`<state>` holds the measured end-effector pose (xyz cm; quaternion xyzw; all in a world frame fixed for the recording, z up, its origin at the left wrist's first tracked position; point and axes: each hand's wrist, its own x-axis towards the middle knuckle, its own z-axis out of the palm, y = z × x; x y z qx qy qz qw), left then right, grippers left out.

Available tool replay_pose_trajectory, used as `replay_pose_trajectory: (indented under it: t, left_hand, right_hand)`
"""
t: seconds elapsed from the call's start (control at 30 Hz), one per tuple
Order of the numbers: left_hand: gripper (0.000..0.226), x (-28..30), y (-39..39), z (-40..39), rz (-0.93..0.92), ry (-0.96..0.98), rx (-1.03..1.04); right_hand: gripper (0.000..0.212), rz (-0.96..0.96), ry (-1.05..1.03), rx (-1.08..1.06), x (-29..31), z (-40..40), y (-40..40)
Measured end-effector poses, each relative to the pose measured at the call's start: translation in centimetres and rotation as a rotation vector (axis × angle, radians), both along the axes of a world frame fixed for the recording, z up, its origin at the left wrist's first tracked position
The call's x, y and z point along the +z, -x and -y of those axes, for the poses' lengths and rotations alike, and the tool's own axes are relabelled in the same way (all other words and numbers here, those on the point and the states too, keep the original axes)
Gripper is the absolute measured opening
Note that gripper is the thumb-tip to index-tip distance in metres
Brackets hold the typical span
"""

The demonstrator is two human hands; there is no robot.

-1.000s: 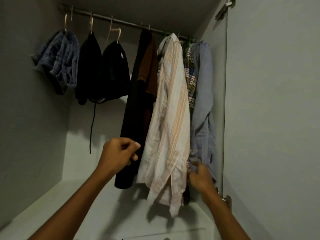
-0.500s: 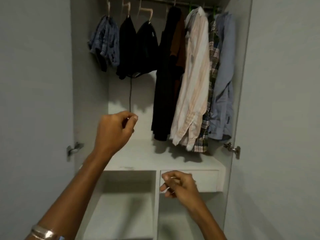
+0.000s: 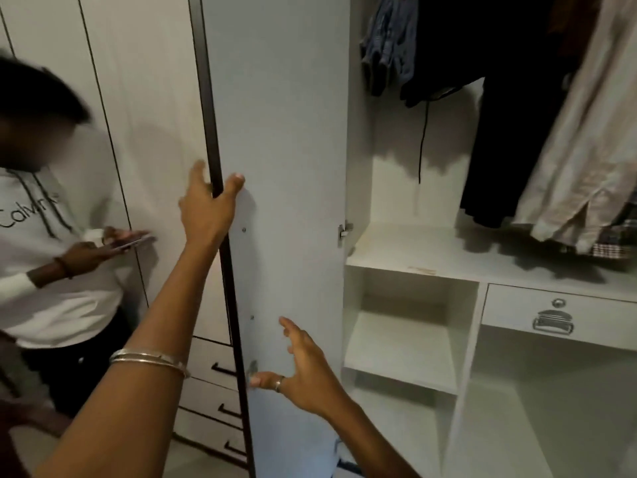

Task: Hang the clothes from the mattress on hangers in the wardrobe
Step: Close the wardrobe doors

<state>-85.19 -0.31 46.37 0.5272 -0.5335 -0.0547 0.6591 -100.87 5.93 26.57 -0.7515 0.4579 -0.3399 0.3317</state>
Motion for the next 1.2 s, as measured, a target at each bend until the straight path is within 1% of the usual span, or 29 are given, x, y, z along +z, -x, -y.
replay_pose_trajectory:
  t: [0.03,0.07,0.1,0.23,0.3,0.37,0.43,0.5,0.57,0.63,0.7,0.77,0.9,1.0,1.03,1.13,1.2]
  left_hand:
    - [0.055,-0.6,-0.1,0.3,-0.032,-0.011,-0.078]
    - [0.046,-1.0,0.0,0.4,-0.055,0.007,-0.091]
    - [0.043,-1.3,0.1,0.5,-0.065,0.032,-0.082]
    - [0.043,-1.8,1.6,0.3,-0.045,0.104,0.002]
    - [0.037,-2.0,3.5,-0.3,-0.012,0.153,0.034]
    - [0.035,-2.4,5.5,-1.3,0.051,0.241,0.066]
    - [0.04,-2.6,8.0,-1.9,0.101,0.316,0.071]
    - [0.045,-2.7,10.2,-2.3,0.128,0.347,0.031]
    - [0.049,-2.8,13.3,-2.2,0.155,0.37,-0.038]
    - [0.054,-3.0,16.6,-1.9,0.133,0.388,-0.098]
    - [0.059,-3.2,20.0,-1.6,0.078,0.413,-0.179]
    - [0.06,-3.2,23.7,-1.1,0.089,0.435,-0.249]
    - [0.066,-3.2,30.3,0.7,0.302,0.483,-0.348]
    - [0.067,-4.0,34.2,3.0,0.435,0.447,-0.4]
    - [0.067,-4.2,35.3,3.7,0.457,0.432,-0.388]
    - [0.067,-4.3,38.9,6.2,0.464,0.437,-0.368]
    - [0.066,-4.5,40.4,7.7,0.455,0.464,-0.369]
  right_hand:
    - [0.11,-0.034,0.003,-0.019,-0.1,0.1,-1.7]
    - [0.113,-0.064,0.024,-0.046,-0.3,0.5,-3.0]
    - [0.116,-0.089,0.038,-0.08,-0.3,0.6,-4.3]
    - [0.113,-0.198,0.095,-0.166,0.0,0.8,-6.3]
    - [0.111,-0.245,0.163,-0.209,0.1,0.5,-5.5]
    - [0.105,-0.249,0.205,-0.265,0.1,0.3,-4.3]
    - [0.094,-0.209,0.272,-0.353,-0.1,0.2,-2.0]
    - [0.086,-0.166,0.34,-0.409,-0.4,0.0,0.5]
    - [0.084,-0.143,0.368,-0.44,-0.9,-0.2,3.9]
    - [0.082,-0.148,0.368,-0.446,-0.9,-0.4,7.4]
    - [0.078,-0.12,0.328,-0.466,-1.0,-0.2,10.8]
    - [0.071,-0.101,0.262,-0.505,-1.1,0.2,14.5]
    - [0.062,0.003,0.125,-0.567,-1.7,2.0,21.5]
    - [0.045,0.045,0.136,-0.577,-1.3,3.2,26.3]
    - [0.044,0.048,0.144,-0.574,-1.2,3.8,27.7]
    - [0.052,0.001,0.088,-0.586,-1.2,6.1,31.2]
    - [0.049,0.034,0.101,-0.584,-1.2,7.4,32.6]
